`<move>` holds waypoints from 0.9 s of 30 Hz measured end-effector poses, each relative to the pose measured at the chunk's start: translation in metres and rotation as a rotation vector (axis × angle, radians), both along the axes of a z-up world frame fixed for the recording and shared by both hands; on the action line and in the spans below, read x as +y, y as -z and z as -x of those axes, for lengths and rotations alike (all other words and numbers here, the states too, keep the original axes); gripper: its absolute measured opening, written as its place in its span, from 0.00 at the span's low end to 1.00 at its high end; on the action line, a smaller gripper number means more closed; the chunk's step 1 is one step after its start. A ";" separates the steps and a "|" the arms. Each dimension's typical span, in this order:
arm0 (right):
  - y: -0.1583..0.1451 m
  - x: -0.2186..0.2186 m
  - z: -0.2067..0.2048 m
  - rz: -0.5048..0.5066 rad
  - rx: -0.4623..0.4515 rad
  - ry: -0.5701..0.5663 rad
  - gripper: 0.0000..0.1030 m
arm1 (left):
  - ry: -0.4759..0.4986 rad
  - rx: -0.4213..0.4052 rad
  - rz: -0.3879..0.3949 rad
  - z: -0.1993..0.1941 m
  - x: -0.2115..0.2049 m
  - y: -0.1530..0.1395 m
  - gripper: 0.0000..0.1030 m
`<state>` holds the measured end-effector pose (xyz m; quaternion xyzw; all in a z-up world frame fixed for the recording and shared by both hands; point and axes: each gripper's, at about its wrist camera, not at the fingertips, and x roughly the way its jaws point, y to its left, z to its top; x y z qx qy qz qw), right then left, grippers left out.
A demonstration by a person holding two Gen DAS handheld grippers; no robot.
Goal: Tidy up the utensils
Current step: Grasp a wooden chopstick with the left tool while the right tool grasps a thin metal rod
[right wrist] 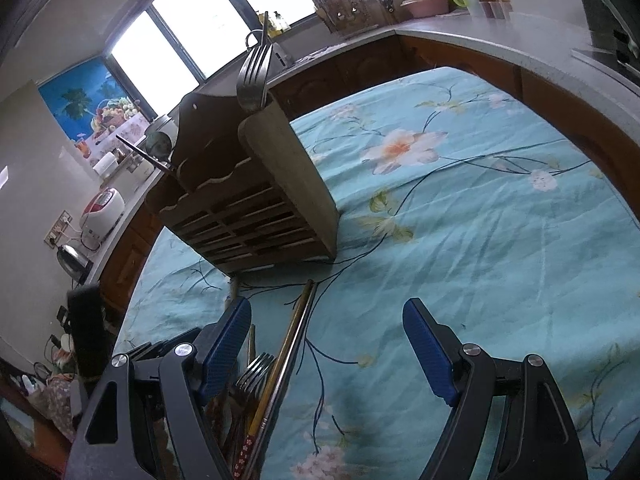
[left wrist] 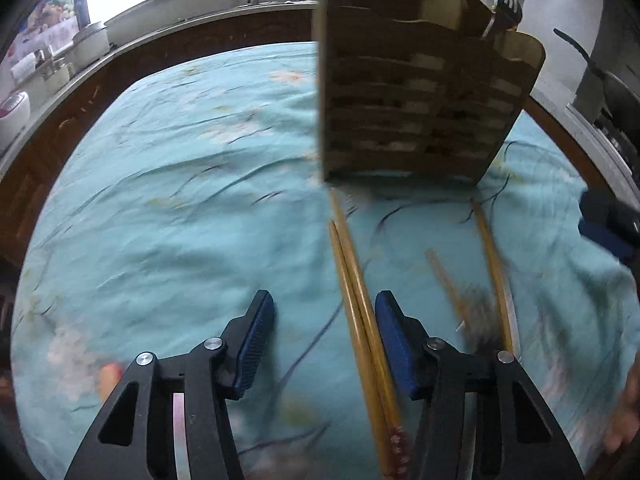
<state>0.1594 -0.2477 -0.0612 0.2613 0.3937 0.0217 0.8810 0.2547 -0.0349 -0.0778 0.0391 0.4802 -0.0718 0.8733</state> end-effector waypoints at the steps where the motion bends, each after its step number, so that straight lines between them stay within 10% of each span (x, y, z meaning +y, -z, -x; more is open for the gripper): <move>1: 0.001 0.003 -0.002 0.005 0.001 -0.009 0.77 | -0.007 0.005 0.003 0.004 0.006 -0.002 0.52; 3: 0.002 0.010 -0.006 0.027 0.003 -0.025 0.73 | -0.025 0.018 0.036 0.009 0.024 -0.004 0.52; 8: 0.016 0.030 -0.023 0.075 0.062 -0.088 0.21 | -0.072 0.039 0.133 0.008 0.051 -0.011 0.50; 27: 0.034 0.056 -0.060 0.267 0.185 -0.158 0.07 | -0.086 0.027 0.110 -0.021 0.054 -0.009 0.50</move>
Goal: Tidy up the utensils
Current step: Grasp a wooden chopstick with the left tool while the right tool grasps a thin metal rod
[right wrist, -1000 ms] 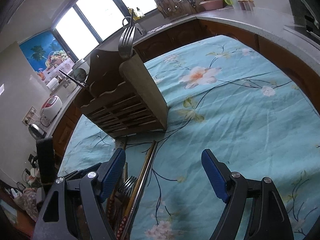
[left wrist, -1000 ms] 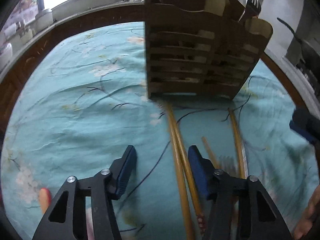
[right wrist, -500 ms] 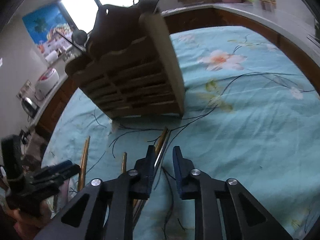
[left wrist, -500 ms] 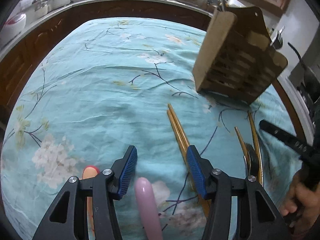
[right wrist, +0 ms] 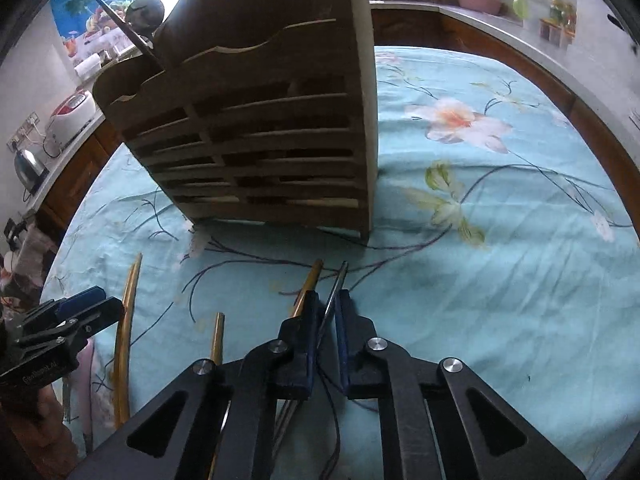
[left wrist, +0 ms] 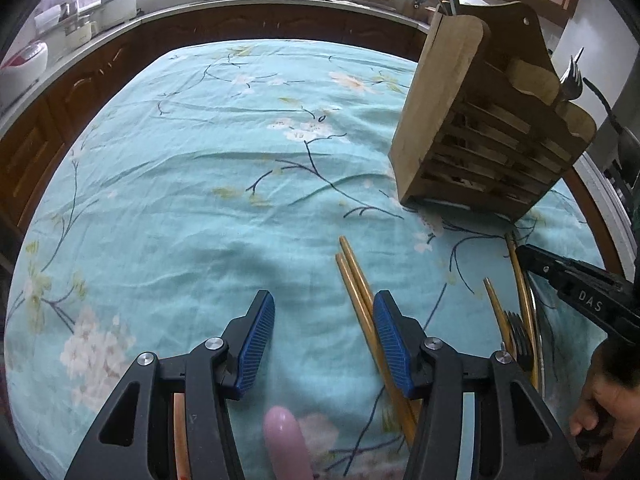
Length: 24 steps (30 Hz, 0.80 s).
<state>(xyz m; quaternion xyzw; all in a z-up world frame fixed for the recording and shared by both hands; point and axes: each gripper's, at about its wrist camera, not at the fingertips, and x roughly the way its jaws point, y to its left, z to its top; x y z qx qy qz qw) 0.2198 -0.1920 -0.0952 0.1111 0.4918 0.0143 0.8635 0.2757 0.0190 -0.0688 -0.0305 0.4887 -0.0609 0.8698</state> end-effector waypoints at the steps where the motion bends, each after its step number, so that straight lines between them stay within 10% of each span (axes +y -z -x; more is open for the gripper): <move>1: 0.000 0.001 -0.003 -0.002 0.002 -0.001 0.07 | 0.002 -0.001 -0.006 -0.003 -0.001 0.000 0.50; 24: 0.000 -0.016 -0.011 -0.072 0.007 -0.011 0.06 | 0.008 0.045 -0.032 -0.014 -0.005 -0.001 0.35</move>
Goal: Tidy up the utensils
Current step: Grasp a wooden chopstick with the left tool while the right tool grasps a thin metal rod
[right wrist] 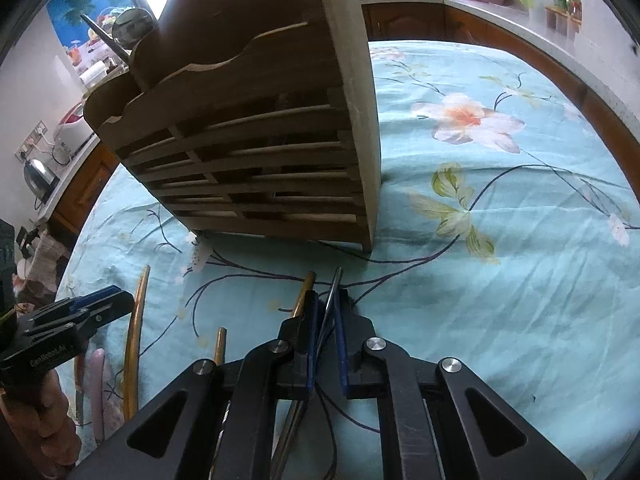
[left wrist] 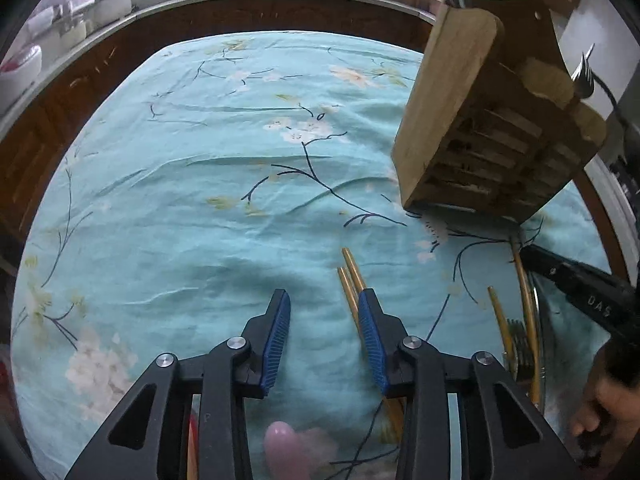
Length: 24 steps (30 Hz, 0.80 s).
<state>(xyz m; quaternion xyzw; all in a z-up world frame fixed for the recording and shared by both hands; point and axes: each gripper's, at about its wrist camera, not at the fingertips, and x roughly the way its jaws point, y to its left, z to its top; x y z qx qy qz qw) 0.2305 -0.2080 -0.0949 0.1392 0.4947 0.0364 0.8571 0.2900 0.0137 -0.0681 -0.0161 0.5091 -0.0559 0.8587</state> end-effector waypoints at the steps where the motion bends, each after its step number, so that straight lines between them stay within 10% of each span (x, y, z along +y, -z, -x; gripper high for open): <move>1: 0.001 0.000 0.000 0.000 -0.001 0.000 0.06 | 0.003 -0.002 -0.011 0.000 -0.002 0.000 0.35; 10: 0.002 -0.005 -0.001 -0.010 -0.002 0.000 0.06 | 0.048 -0.004 -0.113 -0.006 -0.026 0.006 0.27; 17: 0.002 0.001 -0.004 0.006 -0.004 -0.014 0.06 | 0.054 0.001 -0.084 -0.011 -0.019 0.008 0.05; 24: -0.005 0.005 0.000 0.008 -0.010 -0.018 0.06 | 0.057 -0.020 0.024 0.006 -0.007 -0.005 0.04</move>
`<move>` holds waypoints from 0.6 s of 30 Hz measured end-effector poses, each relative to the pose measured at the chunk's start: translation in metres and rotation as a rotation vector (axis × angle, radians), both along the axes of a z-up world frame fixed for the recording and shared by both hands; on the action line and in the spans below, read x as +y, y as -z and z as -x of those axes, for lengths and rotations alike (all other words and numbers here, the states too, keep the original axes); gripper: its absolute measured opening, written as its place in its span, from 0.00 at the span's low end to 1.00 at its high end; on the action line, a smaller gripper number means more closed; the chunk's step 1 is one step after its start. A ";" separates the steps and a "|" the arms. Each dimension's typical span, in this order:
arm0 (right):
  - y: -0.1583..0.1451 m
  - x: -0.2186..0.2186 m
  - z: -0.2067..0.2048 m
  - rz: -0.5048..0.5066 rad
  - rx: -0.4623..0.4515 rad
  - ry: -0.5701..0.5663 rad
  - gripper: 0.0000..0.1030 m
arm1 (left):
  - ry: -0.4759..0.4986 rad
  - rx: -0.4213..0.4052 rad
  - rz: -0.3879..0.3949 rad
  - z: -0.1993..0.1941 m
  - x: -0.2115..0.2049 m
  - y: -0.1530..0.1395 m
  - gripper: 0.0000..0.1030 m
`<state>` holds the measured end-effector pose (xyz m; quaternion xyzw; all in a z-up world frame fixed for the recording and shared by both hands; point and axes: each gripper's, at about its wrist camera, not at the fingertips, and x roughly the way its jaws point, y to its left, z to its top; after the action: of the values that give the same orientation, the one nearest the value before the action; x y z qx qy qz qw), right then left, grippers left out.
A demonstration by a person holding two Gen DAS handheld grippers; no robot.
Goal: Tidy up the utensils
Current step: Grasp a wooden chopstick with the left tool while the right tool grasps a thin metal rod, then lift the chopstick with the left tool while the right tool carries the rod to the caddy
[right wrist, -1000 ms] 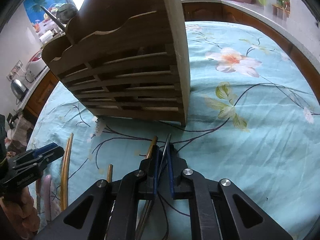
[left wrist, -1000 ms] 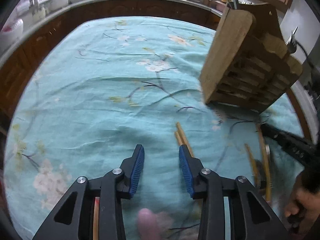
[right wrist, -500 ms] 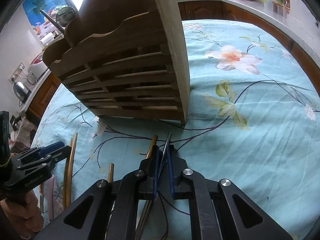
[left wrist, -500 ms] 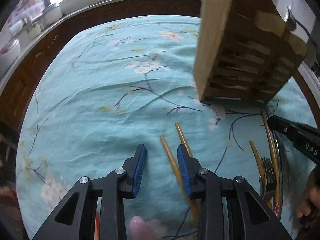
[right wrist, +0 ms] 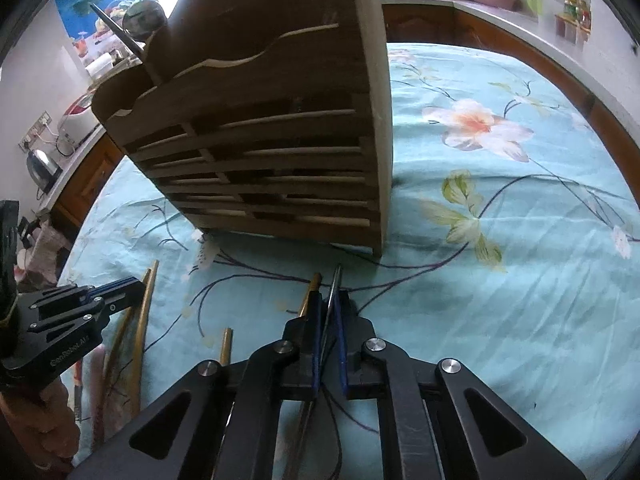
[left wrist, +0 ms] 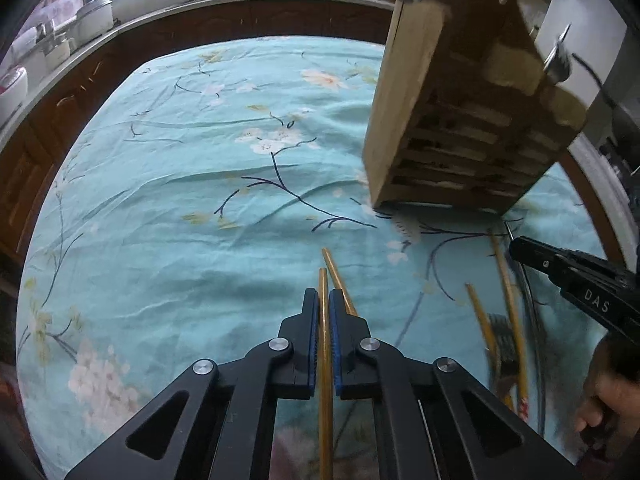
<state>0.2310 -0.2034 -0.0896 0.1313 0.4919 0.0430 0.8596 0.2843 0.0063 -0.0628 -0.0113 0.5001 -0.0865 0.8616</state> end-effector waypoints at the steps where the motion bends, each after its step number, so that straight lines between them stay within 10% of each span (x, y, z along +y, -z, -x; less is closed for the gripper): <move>1: -0.003 -0.001 0.003 -0.009 -0.007 0.005 0.05 | -0.005 -0.006 0.021 0.005 0.004 -0.004 0.04; 18: -0.094 -0.014 0.064 -0.111 -0.220 0.042 0.04 | -0.034 -0.208 0.227 0.094 0.051 -0.093 0.04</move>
<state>0.1670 -0.2176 0.0040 0.1832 0.3886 0.0663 0.9005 0.1906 0.0568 0.0304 -0.1082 0.3947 -0.1284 0.9033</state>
